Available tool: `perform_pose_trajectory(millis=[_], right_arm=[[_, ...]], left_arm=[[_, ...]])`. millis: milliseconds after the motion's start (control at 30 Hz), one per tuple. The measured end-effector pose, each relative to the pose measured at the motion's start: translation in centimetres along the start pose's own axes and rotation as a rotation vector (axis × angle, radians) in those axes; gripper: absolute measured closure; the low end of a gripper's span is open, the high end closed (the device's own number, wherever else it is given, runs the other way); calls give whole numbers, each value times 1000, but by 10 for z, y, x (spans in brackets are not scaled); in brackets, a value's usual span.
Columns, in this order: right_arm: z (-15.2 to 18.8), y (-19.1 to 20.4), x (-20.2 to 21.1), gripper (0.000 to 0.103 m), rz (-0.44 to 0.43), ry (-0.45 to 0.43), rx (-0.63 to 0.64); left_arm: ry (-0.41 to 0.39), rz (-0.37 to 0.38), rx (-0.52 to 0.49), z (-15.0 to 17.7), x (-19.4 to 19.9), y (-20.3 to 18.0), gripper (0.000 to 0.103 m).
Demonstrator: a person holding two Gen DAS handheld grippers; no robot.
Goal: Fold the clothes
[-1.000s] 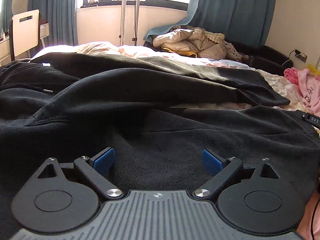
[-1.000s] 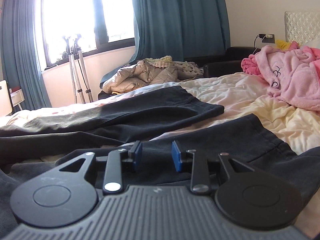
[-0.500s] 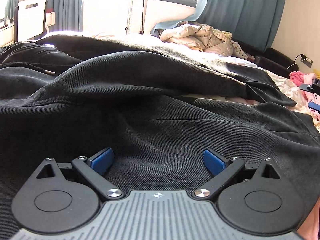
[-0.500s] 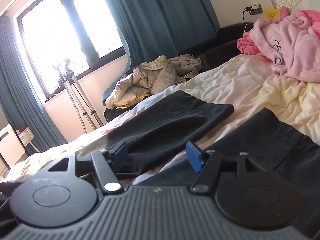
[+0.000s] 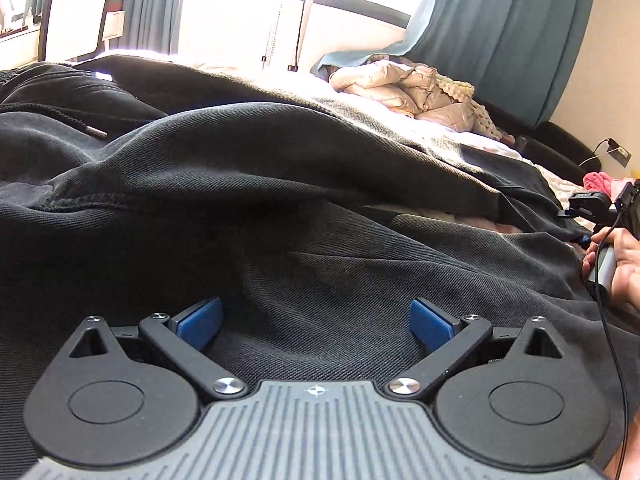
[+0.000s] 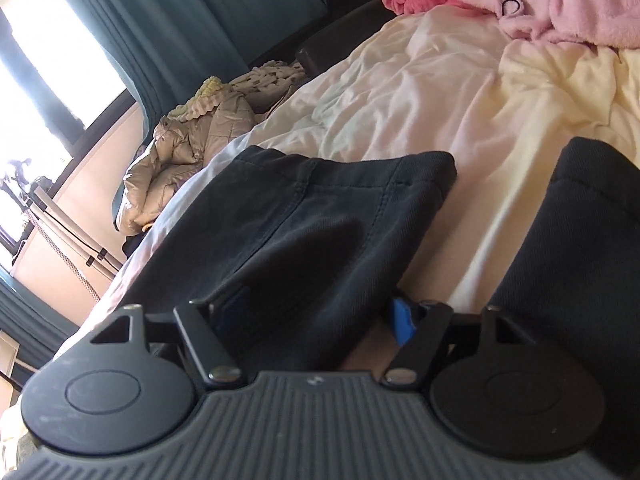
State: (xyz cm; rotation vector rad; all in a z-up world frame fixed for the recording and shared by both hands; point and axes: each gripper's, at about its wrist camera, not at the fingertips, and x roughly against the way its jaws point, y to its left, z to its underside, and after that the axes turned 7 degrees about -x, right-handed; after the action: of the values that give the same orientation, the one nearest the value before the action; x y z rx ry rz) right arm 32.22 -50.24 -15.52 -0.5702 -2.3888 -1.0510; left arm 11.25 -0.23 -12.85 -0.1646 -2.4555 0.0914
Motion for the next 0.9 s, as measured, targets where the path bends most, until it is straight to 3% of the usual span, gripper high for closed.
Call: perform_pose_trajectory(millis=[33,67,267,400,600,700,767,900], right_arm=[[-3,5,0,84,31,-21,30],[-6,9,2,97,43,-42,49],[-34,33,48,100,-43,-226,128],[-53,19,74,100,-29,-297,90],[-35,-30,50,95,92,-148,112],[-24,-47,44,82,121,-99,94],[-21,-49,50,59,115,-83,100],[-14,-39,83,58,92,-93,140]], left_arm=[[-2,3,6,-1,0,0,3],[-7,10,13,-2,0,1,3],[-25,67,60,-7,8,7,3],[-38,89,58,-7,18,6,3],[-45,83,20,-6,27,3,3],[-53,70,10,-7,27,0,3],[-57,52,-26,-10,25,-2,3],[-49,9,-54,-16,22,-3,3]])
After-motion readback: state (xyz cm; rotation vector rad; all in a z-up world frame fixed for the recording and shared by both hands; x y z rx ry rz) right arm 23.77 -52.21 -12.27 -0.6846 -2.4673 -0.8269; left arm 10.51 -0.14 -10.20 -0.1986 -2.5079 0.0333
